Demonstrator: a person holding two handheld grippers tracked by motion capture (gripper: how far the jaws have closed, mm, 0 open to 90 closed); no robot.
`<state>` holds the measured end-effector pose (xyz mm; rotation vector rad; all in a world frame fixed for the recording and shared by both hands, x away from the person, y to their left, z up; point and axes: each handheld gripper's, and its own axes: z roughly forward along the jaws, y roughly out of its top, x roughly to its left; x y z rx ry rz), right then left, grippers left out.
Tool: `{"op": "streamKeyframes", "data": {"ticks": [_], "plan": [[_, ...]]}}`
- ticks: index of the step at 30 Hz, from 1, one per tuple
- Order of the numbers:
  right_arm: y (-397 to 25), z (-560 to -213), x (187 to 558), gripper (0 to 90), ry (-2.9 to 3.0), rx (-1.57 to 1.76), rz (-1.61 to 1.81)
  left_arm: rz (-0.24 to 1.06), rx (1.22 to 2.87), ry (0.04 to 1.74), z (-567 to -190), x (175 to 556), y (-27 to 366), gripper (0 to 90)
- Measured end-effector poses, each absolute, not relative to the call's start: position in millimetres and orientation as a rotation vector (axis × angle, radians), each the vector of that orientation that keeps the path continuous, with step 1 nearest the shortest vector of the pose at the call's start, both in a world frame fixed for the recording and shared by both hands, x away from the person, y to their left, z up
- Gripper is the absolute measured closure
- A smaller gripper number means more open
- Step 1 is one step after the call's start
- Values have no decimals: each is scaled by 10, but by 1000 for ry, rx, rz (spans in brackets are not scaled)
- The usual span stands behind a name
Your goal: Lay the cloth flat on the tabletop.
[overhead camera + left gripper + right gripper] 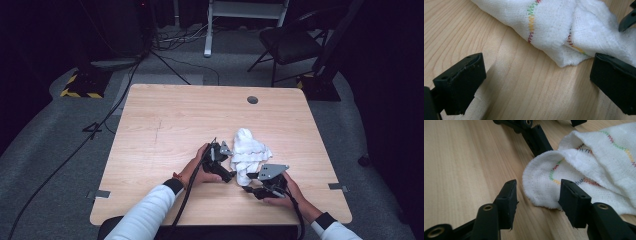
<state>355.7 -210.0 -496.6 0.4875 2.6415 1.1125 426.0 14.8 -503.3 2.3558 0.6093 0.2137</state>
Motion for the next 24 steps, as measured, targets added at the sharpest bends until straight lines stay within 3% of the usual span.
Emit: {"op": "streamKeyframes", "data": {"ticks": [3, 4, 8, 15, 18, 21, 24], "plan": [[-2113, -4968, 3581, 644, 2620, 510, 1113, 213, 2357, 609, -5032, 4261, 147, 4], [-2134, -4968, 3588, 749, 2600, 518, 1095, 211, 2358, 612, -5032, 4260, 145, 4], [-2172, -4962, 3604, 833, 2582, 518, 1064, 211, 2355, 615, -5033, 4267, 136, 4], [-2372, -4873, 3618, 864, 2490, 590, 1077, 227, 2325, 654, -5023, 4266, 80, 55], [-2510, -4796, 3635, 866, 2444, 634, 1121, 233, 2314, 668, -5002, 4282, 68, 152], [-2613, -4733, 3641, 867, 2407, 665, 1142, 217, 2306, 673, -4984, 4316, 40, 190], [-2678, -4682, 3653, 867, 2368, 685, 1150, 225, 2306, 643, -4949, 4343, 25, 306]]}}
